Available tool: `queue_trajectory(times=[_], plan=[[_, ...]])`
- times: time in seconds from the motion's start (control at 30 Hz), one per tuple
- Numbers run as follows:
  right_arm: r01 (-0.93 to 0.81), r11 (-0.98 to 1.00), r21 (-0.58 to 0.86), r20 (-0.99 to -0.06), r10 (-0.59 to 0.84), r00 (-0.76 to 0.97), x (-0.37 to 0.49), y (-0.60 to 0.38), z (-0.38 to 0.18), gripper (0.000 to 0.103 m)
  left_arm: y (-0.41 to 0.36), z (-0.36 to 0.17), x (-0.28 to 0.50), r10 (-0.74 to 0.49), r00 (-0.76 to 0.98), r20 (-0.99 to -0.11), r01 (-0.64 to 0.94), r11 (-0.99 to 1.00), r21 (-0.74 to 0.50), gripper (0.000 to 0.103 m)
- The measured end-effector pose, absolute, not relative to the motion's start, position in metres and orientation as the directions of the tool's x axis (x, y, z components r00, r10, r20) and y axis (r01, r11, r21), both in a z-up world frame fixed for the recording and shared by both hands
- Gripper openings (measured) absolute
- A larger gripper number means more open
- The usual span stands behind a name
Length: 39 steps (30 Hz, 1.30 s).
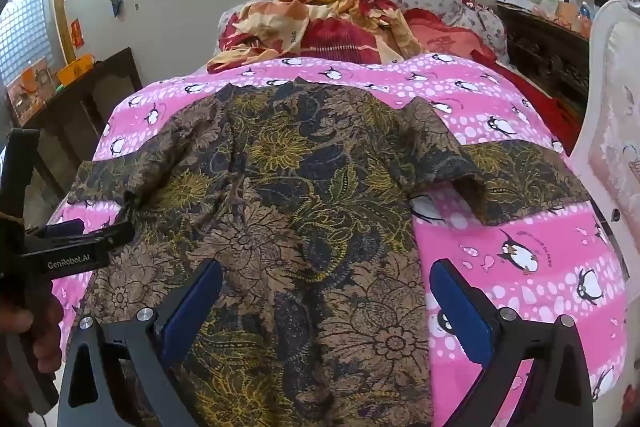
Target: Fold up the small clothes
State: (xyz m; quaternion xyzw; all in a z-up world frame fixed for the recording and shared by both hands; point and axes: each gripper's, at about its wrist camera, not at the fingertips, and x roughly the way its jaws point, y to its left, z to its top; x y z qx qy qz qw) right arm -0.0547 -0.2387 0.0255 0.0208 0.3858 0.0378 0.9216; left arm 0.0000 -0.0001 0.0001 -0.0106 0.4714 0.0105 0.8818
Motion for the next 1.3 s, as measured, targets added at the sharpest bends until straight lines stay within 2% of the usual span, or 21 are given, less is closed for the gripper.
queue_trajectory(times=[0.77, 1.17, 1.3], plan=[[0.022, 1.000, -0.018, -0.726, -0.028, 0.687, -0.053, -0.219, 0.038, 0.103, -0.003, 0.011, -0.012, -0.034, 0.577, -0.816, -0.007, 0.999, -0.047, 0.103], [0.016, 0.996, -0.091, -0.693, -0.075, 0.717, -0.077, -0.205, 0.060, 0.103, 0.005, 0.038, -0.030, -0.044, 0.638, -0.769, 0.002, 0.998, -0.056, 0.103], [0.025, 0.993, -0.115, -0.692, -0.098, 0.715, -0.081, -0.202, 0.062, 0.103, 0.005, 0.046, -0.037, -0.041, 0.688, -0.724, 0.016, 0.999, -0.041, 0.103]])
